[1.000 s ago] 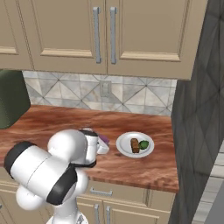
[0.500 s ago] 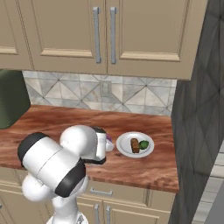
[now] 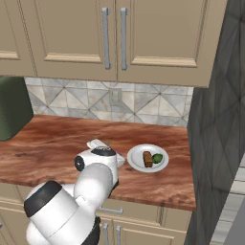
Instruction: Pick the avocado and bread from the counter and place them on the plate. Then pick the jam from the cabinet and place it next to the plate. Lastly close the cabinet door.
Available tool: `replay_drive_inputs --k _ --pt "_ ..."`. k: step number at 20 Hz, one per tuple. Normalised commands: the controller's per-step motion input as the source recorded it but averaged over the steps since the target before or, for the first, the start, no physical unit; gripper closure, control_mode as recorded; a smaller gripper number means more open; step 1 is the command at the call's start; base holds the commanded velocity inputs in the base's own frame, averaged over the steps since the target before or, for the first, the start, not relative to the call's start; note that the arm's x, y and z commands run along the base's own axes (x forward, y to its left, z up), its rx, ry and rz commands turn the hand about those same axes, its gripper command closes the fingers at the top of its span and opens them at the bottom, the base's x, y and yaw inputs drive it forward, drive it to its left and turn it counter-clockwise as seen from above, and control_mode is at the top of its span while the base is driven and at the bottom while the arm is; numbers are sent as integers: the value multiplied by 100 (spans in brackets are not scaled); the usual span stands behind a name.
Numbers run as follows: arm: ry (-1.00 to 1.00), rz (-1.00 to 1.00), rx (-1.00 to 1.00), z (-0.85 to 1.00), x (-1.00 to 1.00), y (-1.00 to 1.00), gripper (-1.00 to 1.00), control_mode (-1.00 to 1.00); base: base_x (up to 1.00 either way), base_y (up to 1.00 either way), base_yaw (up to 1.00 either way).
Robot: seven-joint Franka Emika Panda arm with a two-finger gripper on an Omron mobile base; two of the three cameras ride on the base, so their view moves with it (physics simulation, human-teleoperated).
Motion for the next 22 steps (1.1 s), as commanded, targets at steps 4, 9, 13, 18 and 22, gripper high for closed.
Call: replay_drive_inputs --k 4,9,13,18,22 --pt "0 1 -1 16 -6 44 -100 -100 0 0 0" --pt "1 0 -11 64 -26 25 -100 -100 0 0 0" --pt "7 0 -13 75 -49 22 -100 -100 0 0 0" --pt "20 -4 -9 100 -64 20 -100 -100 0 0 0" --pt "32 -8 0 95 -74 19 -100 -100 0 0 0"
